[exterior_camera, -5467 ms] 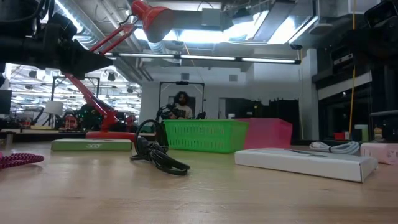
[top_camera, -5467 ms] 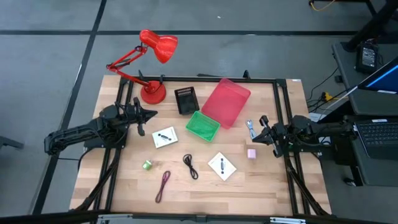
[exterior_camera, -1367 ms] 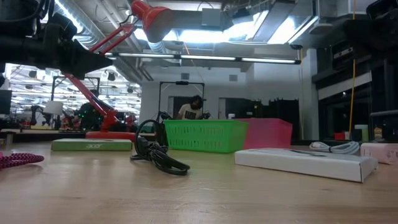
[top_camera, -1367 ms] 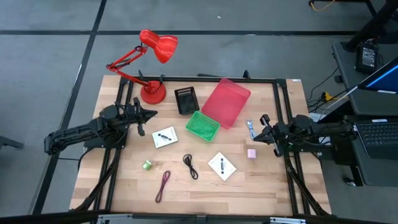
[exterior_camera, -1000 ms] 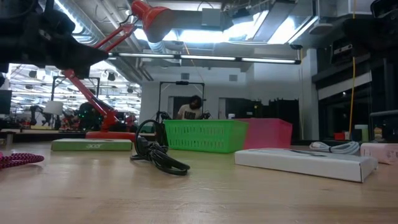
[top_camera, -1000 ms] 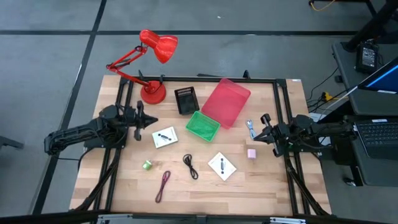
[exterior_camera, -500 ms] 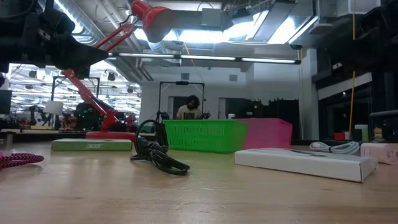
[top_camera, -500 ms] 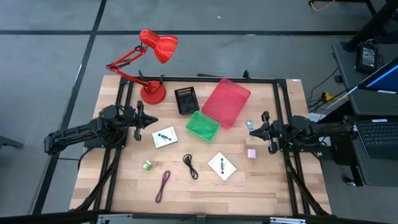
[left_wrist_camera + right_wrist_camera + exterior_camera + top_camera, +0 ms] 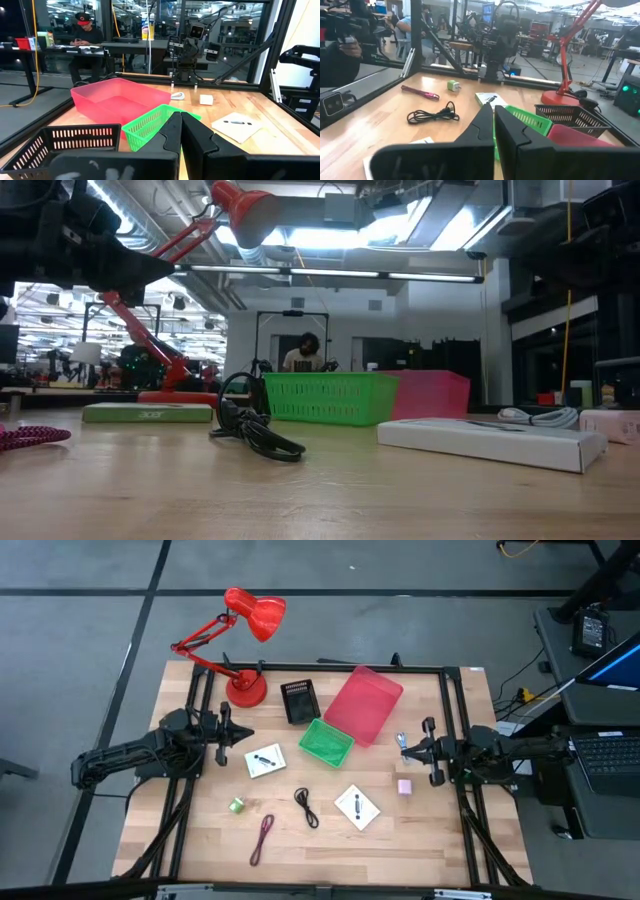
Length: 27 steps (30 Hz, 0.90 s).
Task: Pick and place items into bin
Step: Put the gray charger cable into the green bin
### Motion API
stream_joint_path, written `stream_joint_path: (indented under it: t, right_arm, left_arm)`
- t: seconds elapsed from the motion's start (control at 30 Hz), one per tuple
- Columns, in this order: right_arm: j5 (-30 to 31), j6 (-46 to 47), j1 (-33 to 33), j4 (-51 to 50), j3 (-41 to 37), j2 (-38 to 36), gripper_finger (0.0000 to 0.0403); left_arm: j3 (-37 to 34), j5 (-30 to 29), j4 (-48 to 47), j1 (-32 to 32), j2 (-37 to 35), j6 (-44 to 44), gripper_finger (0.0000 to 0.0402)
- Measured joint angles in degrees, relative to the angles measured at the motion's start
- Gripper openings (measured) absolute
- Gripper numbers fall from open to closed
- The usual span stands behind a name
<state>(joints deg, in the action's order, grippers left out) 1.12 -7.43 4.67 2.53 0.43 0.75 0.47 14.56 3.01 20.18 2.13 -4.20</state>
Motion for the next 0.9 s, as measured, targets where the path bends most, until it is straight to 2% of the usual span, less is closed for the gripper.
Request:
stream_joint_path:
  t: [0.17,0.37,0.7,0.9]
  right_arm:
    - [6.43,5.79,0.00,0.34,0.00,0.00,0.0000]
    - [6.90,7.39,0.00,0.82,0.00,0.02,0.0000]
    - [7.00,13.12,0.00,3.64,0.00,1.92,0.0000]
    - [8.64,13.21,0.00,4.43,1.78,5.28,0.0000]
  left_arm:
    - [0.00,0.20,0.35,0.00,0.00,-0.53,0.0004]
    - [0.00,0.27,4.36,0.00,0.01,2.33,0.0004]
    - [-0.02,0.27,11.71,0.02,0.02,12.97,0.0004]
    - [0.00,-1.94,13.27,0.00,0.02,13.26,0.0004]
